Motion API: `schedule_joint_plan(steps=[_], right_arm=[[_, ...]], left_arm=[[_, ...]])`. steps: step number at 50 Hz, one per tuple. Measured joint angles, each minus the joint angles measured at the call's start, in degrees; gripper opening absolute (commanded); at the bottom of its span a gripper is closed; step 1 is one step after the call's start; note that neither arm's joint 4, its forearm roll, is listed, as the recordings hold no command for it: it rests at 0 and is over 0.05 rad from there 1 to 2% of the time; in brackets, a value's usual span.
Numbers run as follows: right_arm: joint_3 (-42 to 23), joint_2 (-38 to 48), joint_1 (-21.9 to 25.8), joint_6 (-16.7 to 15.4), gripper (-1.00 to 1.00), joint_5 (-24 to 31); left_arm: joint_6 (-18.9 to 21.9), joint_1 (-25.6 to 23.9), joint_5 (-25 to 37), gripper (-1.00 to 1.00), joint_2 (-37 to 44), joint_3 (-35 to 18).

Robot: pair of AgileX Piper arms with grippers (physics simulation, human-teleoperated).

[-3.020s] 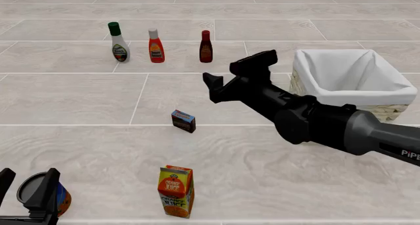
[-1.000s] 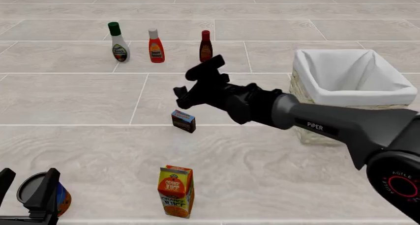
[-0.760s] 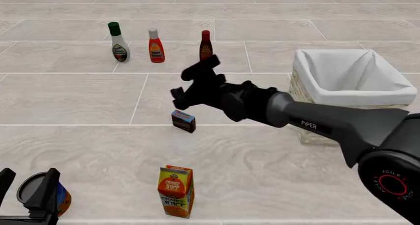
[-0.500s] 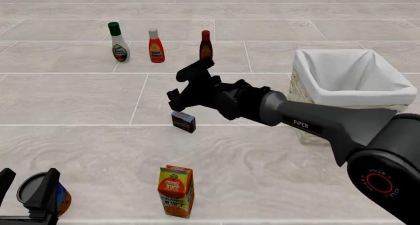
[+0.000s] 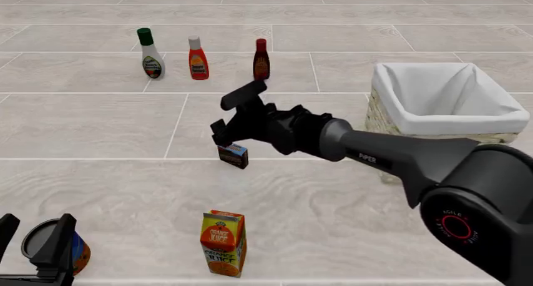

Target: Pick the chocolate pudding and place it in the basket.

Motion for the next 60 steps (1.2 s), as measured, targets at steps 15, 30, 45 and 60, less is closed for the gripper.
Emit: schedule_joint_plan(steps=[15,30,45,60], right_arm=[[0.0,1.6,0.0,0.2,1.0,-0.5],[0.0,2.8,-0.2,0.2,1.0,-0.9],[-0.3,4.4,-0.5,0.1,1.0,-1.3],[-1.3,6.3,-0.8,0.0,1.0,-1.4]], left_arm=[[0.0,0.0,0.0,1.0,0.0,0.0],[0.0,0.0,0.0,1.0,0.0,0.0],[0.0,0.0,0.0,1.0,0.0,0.0],[0.0,0.0,0.0,1.0,0.0,0.0]])
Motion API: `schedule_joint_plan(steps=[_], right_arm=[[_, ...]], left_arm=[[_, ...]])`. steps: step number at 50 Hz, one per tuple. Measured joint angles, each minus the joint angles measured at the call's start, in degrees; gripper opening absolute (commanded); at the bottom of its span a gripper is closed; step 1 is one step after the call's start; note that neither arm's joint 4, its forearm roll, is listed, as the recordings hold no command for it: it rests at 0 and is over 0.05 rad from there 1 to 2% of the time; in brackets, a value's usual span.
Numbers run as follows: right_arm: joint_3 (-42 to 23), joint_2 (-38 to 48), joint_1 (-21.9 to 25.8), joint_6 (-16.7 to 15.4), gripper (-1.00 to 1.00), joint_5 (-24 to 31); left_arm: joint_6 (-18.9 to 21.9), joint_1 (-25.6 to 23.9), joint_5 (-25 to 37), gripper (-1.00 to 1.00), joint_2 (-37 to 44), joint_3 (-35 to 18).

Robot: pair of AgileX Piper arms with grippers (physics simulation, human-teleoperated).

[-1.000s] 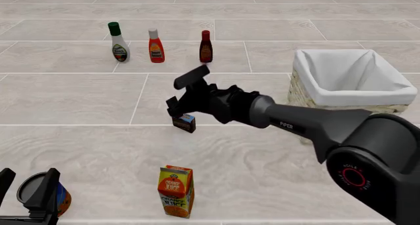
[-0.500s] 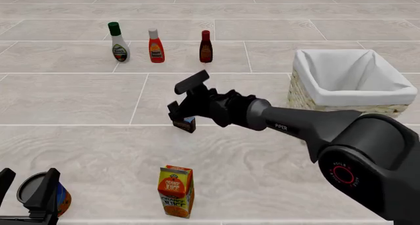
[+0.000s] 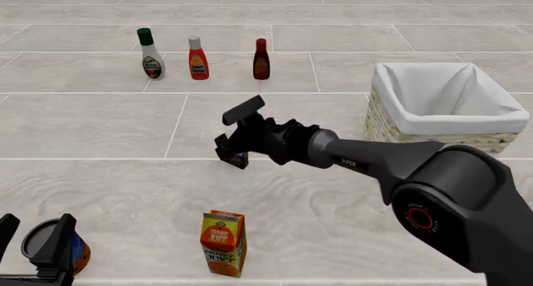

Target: Pick the chocolate pudding and place it in the basket.

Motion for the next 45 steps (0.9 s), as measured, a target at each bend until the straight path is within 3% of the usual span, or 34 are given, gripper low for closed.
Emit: schedule_joint_plan(steps=[45], right_arm=[[-0.9,4.2,-1.0,0.5,1.0,-0.8]], left_arm=[[0.0,0.0,0.0,1.0,0.0,0.0]])
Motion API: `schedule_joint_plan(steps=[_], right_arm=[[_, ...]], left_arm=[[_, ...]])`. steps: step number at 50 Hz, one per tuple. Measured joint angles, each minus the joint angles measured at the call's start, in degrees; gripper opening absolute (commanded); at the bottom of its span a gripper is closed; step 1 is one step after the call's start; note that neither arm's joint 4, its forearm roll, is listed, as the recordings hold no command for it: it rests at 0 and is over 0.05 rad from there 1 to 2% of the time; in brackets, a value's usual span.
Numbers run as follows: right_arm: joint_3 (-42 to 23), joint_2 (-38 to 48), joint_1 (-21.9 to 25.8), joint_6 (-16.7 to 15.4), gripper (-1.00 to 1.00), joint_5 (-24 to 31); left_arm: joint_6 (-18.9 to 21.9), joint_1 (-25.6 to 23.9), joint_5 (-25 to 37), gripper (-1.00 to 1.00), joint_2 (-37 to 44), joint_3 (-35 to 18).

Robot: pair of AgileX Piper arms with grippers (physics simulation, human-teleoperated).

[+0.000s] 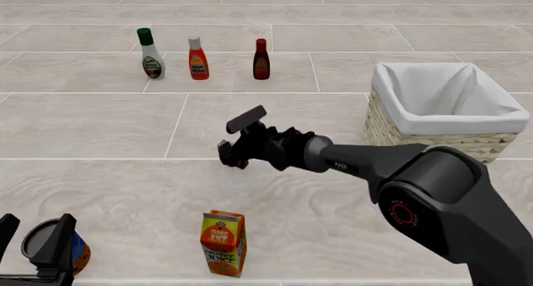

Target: Pick the chocolate pudding and place it in the basket.

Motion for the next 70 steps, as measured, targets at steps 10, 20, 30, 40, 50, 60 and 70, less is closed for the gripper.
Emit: schedule_joint_plan(steps=[10,20,30,40,50,60,70], right_arm=[[0.2,0.5,0.0,0.2,1.0,-0.4],[0.0,1.1,-0.2,0.2,1.0,-0.5],[-0.3,1.8,-0.4,0.5,1.0,-0.6],[-0.5,2.6,-0.4,0.6,1.0,-0.8],[-0.5,3.3,-0.3,0.8,1.0,-1.1],[-0.2,3.8,-0.3,1.0,1.0,-1.4],[0.4,3.9,-0.1,1.2,-1.0,-2.0]], left_arm=[[0.0,0.0,0.0,1.0,0.0,0.0],[0.0,0.0,0.0,1.0,0.0,0.0],[0.0,0.0,0.0,1.0,0.0,0.0],[0.0,0.0,0.0,1.0,0.0,0.0],[0.0,0.0,0.0,1.0,0.0,0.0],[0.0,0.0,0.0,1.0,0.0,0.0],[0.0,0.0,0.0,1.0,0.0,0.0]])
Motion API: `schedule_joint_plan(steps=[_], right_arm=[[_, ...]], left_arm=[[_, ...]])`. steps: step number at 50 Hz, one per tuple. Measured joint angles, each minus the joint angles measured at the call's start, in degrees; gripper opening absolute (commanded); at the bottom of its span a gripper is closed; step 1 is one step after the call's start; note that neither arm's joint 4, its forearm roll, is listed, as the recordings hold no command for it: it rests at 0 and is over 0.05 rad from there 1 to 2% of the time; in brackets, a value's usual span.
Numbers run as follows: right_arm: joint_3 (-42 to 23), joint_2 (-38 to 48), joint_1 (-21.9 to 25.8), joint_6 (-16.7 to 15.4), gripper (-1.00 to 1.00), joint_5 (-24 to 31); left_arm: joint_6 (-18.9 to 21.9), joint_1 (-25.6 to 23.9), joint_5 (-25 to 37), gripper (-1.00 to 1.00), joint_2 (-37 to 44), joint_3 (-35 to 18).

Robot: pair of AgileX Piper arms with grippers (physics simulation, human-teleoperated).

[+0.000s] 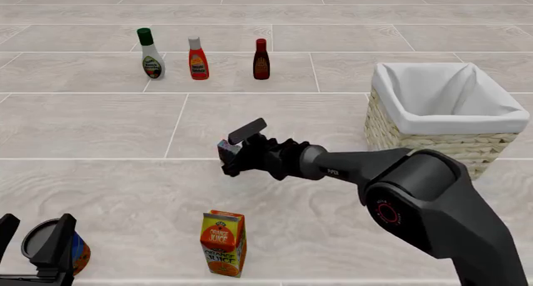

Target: Pick the chocolate pudding and place it in the basket.

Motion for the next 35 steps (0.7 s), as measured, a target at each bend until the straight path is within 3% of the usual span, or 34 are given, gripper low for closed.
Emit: schedule_joint_plan(steps=[22,35], right_arm=[[5.6,-5.1,1.0,-1.0,-1.0,-4.5],[8.5,-10.4,0.1,1.5,-1.0,-5.3]], left_arm=[[0.0,0.0,0.0,1.0,0.0,0.0],[0.0,0.0,0.0,1.0,0.0,0.0]])
